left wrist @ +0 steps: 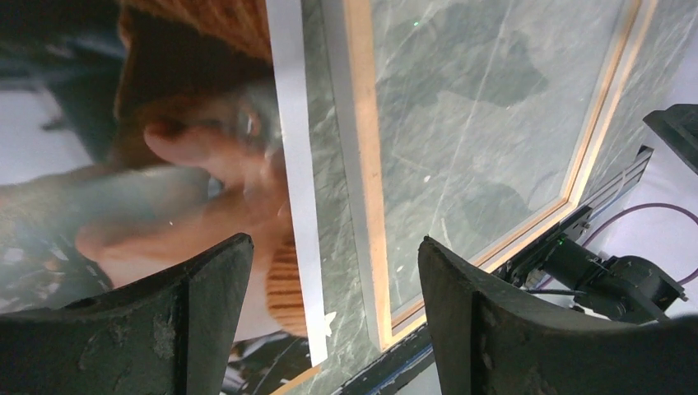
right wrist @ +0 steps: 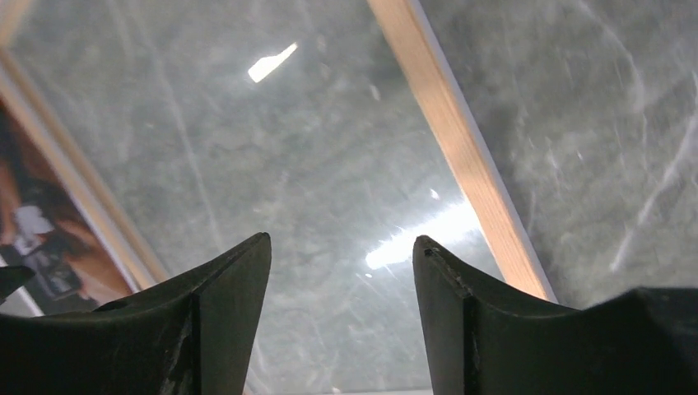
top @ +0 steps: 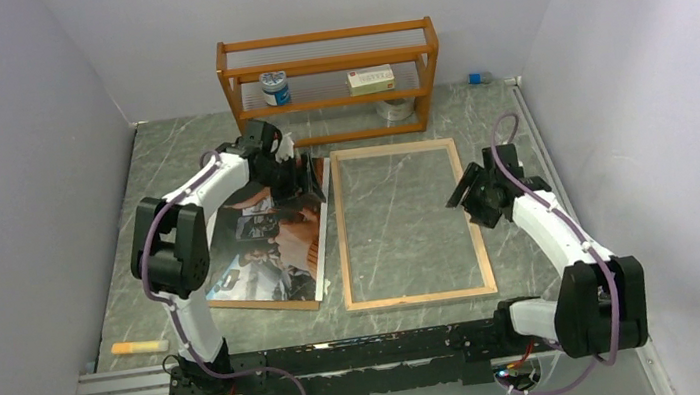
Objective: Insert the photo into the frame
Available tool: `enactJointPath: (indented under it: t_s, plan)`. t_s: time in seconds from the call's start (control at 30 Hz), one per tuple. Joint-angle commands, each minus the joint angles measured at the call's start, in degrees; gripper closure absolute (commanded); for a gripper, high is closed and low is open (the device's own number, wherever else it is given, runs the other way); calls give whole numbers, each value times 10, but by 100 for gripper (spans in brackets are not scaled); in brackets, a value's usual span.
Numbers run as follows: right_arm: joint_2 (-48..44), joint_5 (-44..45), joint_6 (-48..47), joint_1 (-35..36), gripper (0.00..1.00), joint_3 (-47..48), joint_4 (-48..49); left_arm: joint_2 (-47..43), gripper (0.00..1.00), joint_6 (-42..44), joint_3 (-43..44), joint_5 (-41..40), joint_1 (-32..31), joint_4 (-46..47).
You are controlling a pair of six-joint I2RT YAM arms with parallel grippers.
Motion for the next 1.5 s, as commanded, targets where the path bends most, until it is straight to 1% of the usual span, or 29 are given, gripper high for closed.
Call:
enactJointPath:
  t_s: [0.0,0.07,0.3,0.5,0.77,0.9,1.0,1.1,1.17,1.27,1.37,1.4,1.47]
  plan:
    - [6,19,11,1,31,-34,-40,-11,21,-19,-36,20,-11,23]
    - [12,12,11,1,29,-49,-36,-9,21,-21,-42,14,-11,23]
    - [46,11,15,1,29,-68,-19,12,22,-32,-50,23,-8,38]
    - [73,21,15,2,29,-55,-26,27,22,-32,-40,25,-4,36]
    - [57,20,3,11,30,-5,-60,26,22,-33,-35,21,12,32]
    - [43,1,-4,29,30,11,-58,20,22,-33,-37,20,18,32]
    - [56,-3,0,43,30,13,-73,20,22,-34,-40,24,19,33]
    - [57,-6,7,67,30,1,-88,17,23,-37,-45,23,19,34]
    - [48,-23,12,92,30,-13,-87,14,22,-38,-49,23,19,35]
    - [40,-70,4,149,33,-24,-76,12,22,-38,-53,20,19,35]
    - [47,-85,1,222,47,-22,-64,14,23,-38,-55,19,20,35]
    - [56,-89,-2,240,53,-19,-61,15,23,-39,-55,19,20,35]
    - [80,-85,-11,275,61,-8,-57,16,23,-40,-56,19,20,37]
